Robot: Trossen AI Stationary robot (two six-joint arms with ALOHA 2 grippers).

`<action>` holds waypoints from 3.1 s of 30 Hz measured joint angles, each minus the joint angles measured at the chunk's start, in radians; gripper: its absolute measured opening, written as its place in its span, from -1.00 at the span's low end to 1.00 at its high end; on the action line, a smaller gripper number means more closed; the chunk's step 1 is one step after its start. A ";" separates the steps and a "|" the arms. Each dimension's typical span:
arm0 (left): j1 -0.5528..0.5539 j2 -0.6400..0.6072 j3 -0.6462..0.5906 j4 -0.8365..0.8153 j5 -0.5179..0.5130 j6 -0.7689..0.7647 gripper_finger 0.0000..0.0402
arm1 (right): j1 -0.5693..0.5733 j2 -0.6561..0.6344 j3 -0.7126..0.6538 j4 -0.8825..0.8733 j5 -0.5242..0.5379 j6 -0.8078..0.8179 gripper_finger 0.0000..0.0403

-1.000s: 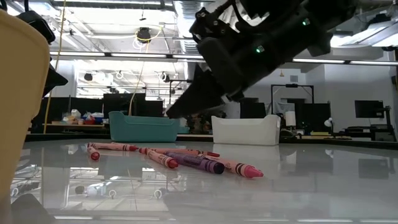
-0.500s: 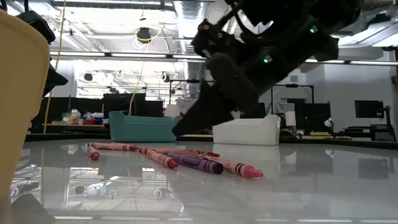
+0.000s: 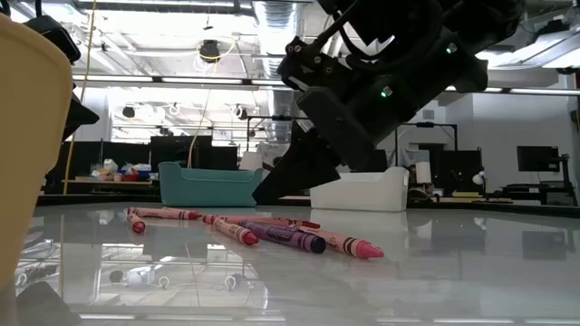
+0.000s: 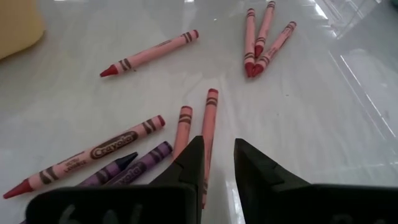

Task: Sort crayons
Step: Put the red crayon into the top green bin

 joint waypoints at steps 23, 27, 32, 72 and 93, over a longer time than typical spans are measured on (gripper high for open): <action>0.000 0.000 0.000 0.000 -0.003 0.000 0.14 | -0.004 0.047 0.000 -0.023 -0.014 0.054 -0.59; 0.000 0.000 0.000 0.000 -0.003 0.000 0.14 | -0.013 0.060 0.002 -0.026 -0.016 0.079 -0.59; 0.000 0.000 0.000 0.000 -0.002 0.000 0.14 | -0.036 0.061 0.002 -0.068 -0.047 0.139 -0.62; 0.000 0.000 0.000 0.000 -0.001 0.000 0.14 | -0.234 -0.013 0.185 -0.052 -0.024 0.048 -0.99; 0.000 0.000 0.000 0.000 -0.002 0.000 0.14 | -0.517 0.032 0.364 -0.041 -0.026 -0.042 -0.99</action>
